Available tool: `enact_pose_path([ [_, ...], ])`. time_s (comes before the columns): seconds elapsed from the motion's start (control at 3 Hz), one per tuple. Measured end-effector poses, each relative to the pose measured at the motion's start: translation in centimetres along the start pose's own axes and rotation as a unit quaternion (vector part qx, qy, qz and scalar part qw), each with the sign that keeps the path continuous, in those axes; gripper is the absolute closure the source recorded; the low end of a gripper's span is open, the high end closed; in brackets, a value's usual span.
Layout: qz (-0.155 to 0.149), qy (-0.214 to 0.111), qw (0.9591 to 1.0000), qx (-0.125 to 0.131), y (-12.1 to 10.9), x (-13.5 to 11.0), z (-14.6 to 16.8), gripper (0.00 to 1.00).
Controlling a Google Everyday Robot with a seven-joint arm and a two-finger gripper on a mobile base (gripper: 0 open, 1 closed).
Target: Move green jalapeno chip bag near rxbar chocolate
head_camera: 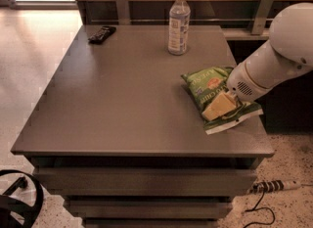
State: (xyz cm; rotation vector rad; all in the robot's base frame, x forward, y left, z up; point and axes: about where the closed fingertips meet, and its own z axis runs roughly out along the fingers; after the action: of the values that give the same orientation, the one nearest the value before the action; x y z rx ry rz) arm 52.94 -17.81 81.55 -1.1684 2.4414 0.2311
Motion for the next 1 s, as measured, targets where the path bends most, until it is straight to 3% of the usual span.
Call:
enact_pose_path([
  [0.33,-0.035,-0.005,0.9993,0.007,0.7,-2.9,-0.7,1.0],
  [0.67,-0.084,-0.02,0.9963,0.005,2.8,-7.3,-1.1,1.0],
  [1.0,-0.105,-0.044,0.9935,-0.002,4.7,-10.9,-0.6,1.0],
])
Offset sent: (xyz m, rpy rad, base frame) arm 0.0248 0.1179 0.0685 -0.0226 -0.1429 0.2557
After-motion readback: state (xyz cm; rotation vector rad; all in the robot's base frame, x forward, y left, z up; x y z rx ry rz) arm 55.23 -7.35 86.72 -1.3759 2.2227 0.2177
